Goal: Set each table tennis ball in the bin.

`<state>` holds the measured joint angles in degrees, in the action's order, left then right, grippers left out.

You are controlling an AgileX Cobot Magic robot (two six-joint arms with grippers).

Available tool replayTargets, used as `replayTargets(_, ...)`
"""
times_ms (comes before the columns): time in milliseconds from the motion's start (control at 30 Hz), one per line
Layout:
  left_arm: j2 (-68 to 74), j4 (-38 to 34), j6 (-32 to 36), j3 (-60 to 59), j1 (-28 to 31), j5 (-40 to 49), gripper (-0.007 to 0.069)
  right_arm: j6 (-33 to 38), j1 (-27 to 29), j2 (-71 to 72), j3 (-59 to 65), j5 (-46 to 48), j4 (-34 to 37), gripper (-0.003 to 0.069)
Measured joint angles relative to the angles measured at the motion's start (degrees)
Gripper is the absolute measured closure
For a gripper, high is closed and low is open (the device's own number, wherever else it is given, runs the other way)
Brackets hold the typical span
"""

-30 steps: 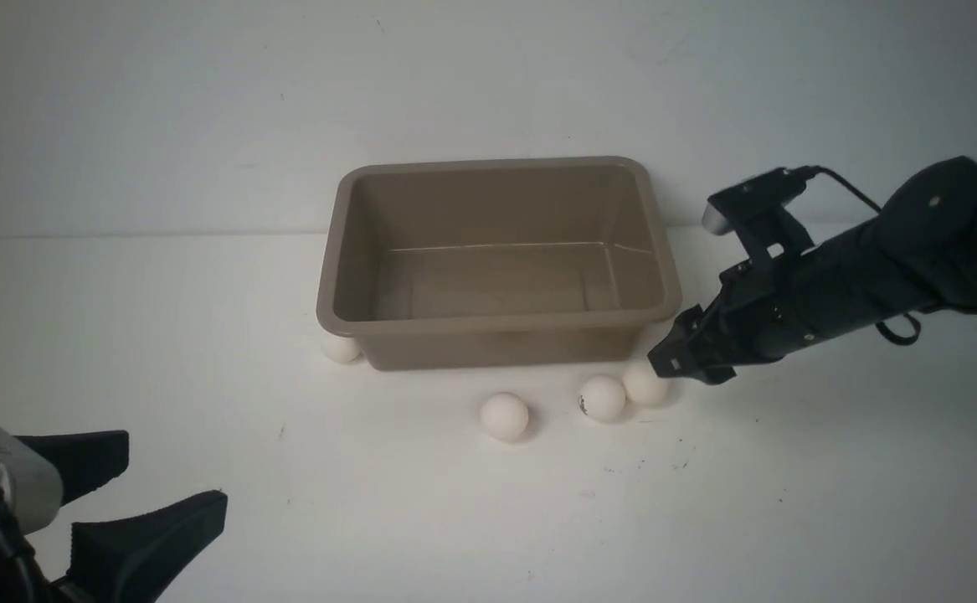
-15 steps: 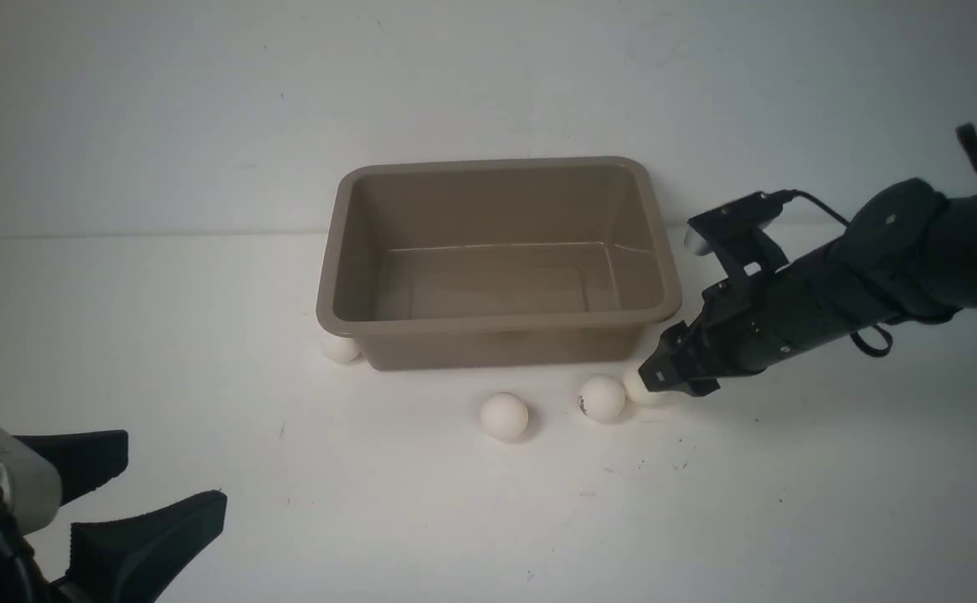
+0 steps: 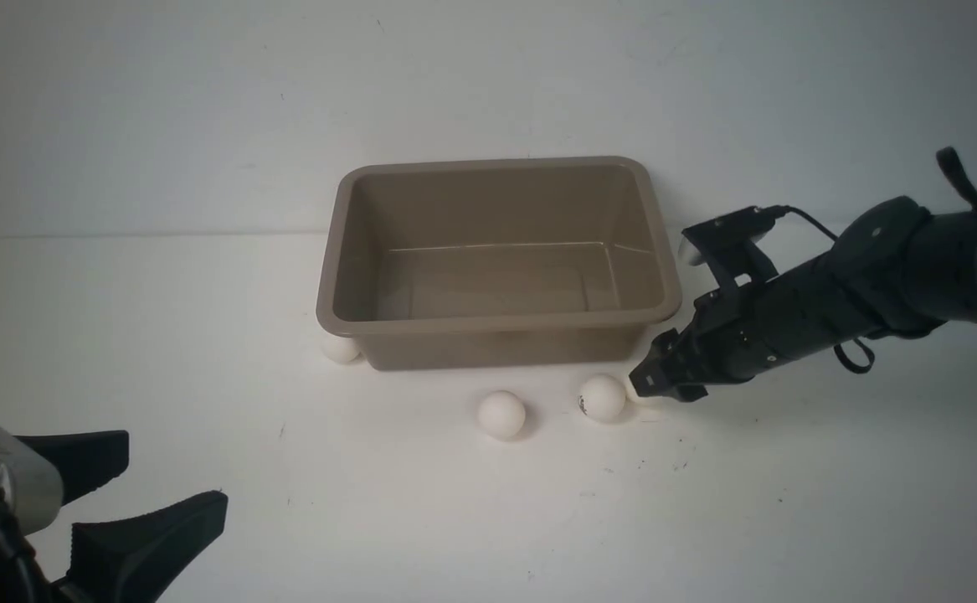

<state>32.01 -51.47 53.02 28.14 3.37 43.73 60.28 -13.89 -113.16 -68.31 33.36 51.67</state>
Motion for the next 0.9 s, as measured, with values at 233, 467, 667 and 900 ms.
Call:
replayTargets(233,0.0,0.0,0.0,0.0,0.0,0.0,0.0073,1.0,0.0,-0.1,0.0,-1.3,1.1,0.0291)
replayTargets(467,0.0,0.0,0.0,0.0,0.0,0.0,0.0073,2.8,0.0,-1.0,-0.1,-1.9,3.9,0.0291)
replayTargets(667,0.0,0.0,0.0,0.0,0.0,0.0,0.0073,5.2,0.0,-2.0,-0.1,-2.3,6.5,0.0291)
replayTargets(900,0.0,0.0,0.0,0.0,0.0,0.0,0.0073,5.4,0.0,-2.9,-0.3,-2.6,7.7,0.0295)
